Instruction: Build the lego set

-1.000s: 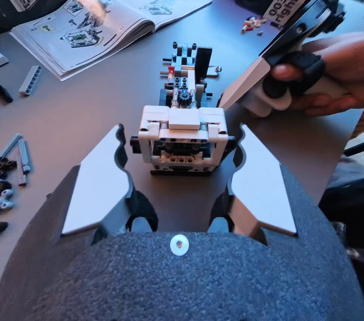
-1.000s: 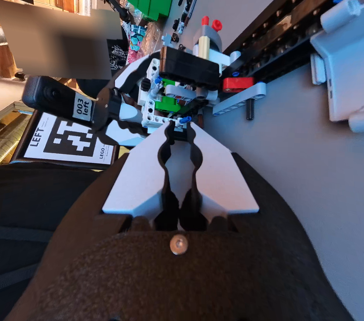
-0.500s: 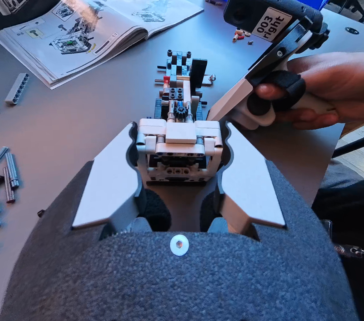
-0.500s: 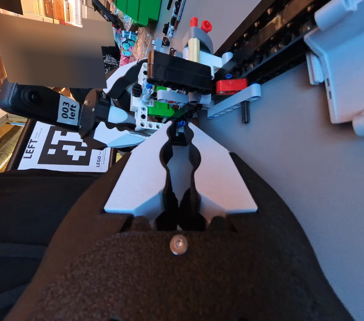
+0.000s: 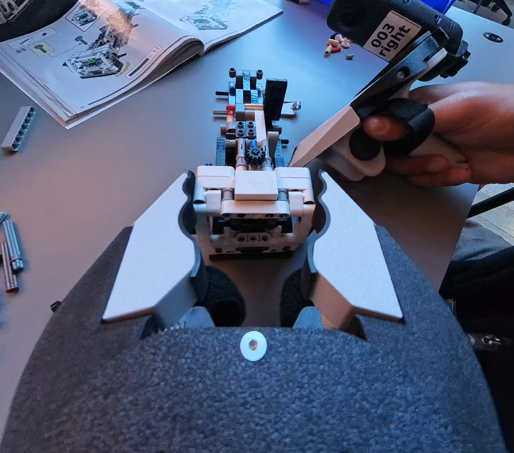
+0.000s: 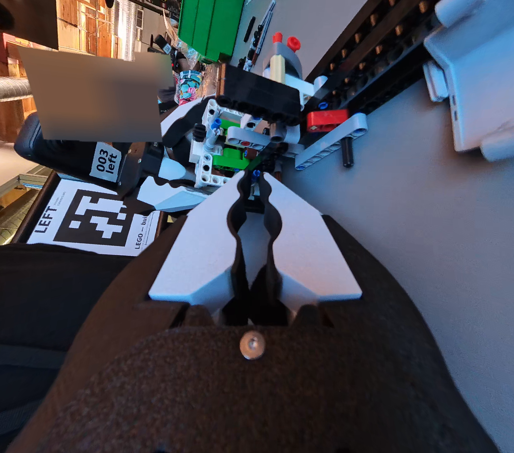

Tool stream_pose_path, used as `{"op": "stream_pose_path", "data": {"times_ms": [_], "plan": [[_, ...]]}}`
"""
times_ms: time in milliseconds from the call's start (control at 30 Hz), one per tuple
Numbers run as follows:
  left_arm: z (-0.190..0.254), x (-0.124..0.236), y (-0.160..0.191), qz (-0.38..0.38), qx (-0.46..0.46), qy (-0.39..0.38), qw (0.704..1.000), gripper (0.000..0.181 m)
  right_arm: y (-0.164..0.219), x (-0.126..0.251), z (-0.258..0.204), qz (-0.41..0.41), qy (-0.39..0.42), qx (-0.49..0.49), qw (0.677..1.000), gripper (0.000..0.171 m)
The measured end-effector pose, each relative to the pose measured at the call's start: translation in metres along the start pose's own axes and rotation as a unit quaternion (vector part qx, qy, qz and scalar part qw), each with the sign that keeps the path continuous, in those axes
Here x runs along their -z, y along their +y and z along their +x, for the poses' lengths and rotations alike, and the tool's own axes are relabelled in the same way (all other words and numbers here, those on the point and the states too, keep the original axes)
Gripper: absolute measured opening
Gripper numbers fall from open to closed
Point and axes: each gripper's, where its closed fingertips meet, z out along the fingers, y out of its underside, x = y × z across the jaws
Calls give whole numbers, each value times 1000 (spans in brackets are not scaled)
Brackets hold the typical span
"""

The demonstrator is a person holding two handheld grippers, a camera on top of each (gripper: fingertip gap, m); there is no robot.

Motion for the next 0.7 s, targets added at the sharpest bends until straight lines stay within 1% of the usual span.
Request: {"op": "stream_pose_path", "data": {"times_ms": [233, 433, 500, 600, 700], "plan": [[0, 0, 0, -3, -4, -4, 1000, 84, -5, 4, 2, 1, 1, 3, 1000, 3], [1, -2, -2, -6, -25, 11, 1000, 84, -10, 7, 3, 0, -17, -31, 999, 3], [0, -3, -3, -8, -35, 18, 999, 84, -11, 6, 4, -5, -3, -4, 1000, 3], [-2, -4, -2, -8, -8, 32, 999, 84, -12, 8, 3, 2, -8, -3, 1000, 3], [0, -6, -3, -9, -7, 27, 1000, 84, -12, 10, 4, 15, -3, -2, 1000, 3]]}}
